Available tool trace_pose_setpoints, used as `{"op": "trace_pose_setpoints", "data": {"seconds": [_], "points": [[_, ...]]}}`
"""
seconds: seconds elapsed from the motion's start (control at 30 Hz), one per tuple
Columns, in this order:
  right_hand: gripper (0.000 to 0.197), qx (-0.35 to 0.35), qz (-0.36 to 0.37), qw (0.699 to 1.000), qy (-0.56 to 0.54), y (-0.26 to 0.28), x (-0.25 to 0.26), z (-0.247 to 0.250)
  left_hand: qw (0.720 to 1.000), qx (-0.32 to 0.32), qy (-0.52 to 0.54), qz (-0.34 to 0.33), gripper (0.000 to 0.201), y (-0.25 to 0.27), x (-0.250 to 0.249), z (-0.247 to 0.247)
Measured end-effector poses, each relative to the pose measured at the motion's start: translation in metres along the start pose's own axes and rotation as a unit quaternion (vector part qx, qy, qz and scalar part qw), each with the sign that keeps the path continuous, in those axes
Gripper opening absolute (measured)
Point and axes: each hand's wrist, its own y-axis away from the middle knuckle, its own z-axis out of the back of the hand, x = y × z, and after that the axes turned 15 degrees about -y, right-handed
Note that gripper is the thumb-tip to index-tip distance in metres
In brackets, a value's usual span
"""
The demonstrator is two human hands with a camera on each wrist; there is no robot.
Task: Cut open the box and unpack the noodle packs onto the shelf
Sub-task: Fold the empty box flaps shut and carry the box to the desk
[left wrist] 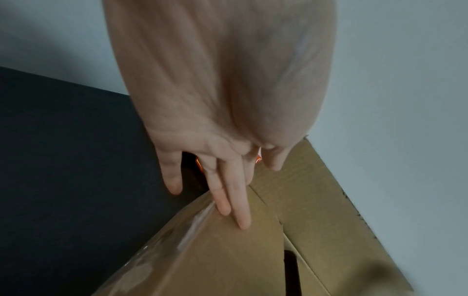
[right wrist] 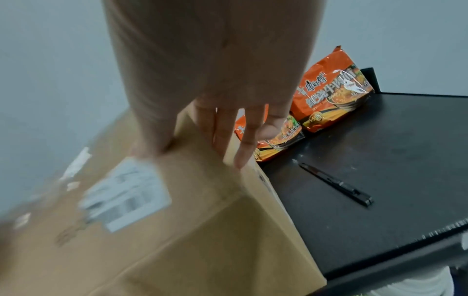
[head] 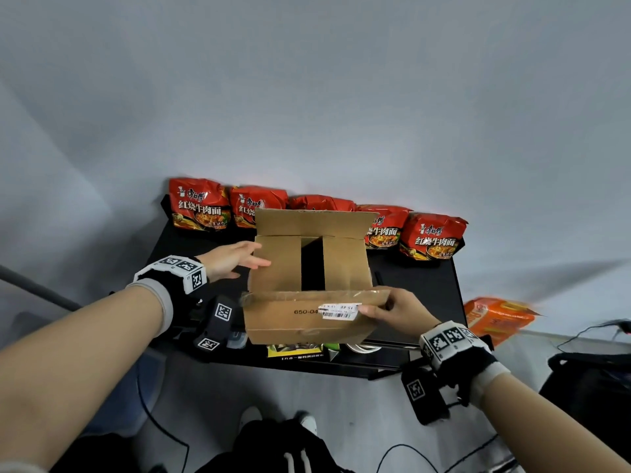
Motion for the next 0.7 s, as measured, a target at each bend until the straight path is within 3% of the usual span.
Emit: {"op": "trace_pose_setpoints", "data": {"seconds": [0.2, 0.33, 0.43, 0.5, 0.63, 0.7], "points": [[0.048, -0.012, -0.094, 0.995, -0.006, -0.019, 0.003, -0.012, 1.0, -0.005, 0.014, 0.015, 0.063, 0.001, 0.001, -0.005], [0.066, -0.098, -0.141, 0.982, 0.083, -0.029, 0.009, -0.023, 0.998, -0.026, 0.051, 0.025, 0.065, 0.002, -0.005, -0.009], [0.067, -0.151, -0.134, 0.968, 0.15, -0.031, 0.016, -0.031, 0.995, -0.059, 0.071, 0.022, 0.068, 0.002, -0.017, -0.008], [0.08, -0.168, -0.133, 0.961, 0.173, -0.032, 0.019, -0.032, 0.995, -0.068, 0.073, 0.006, 0.064, 0.002, -0.025, -0.004], [0.092, -0.156, -0.166, 0.957, 0.177, -0.034, 0.026, -0.028, 0.996, -0.078, 0.035, 0.017, 0.07, 0.002, -0.034, 0.003], [0.087, -0.133, -0.171, 0.955, 0.205, -0.033, 0.03, -0.027, 0.997, -0.071, -0.005, 0.029, 0.07, 0.003, -0.031, 0.003]]}}
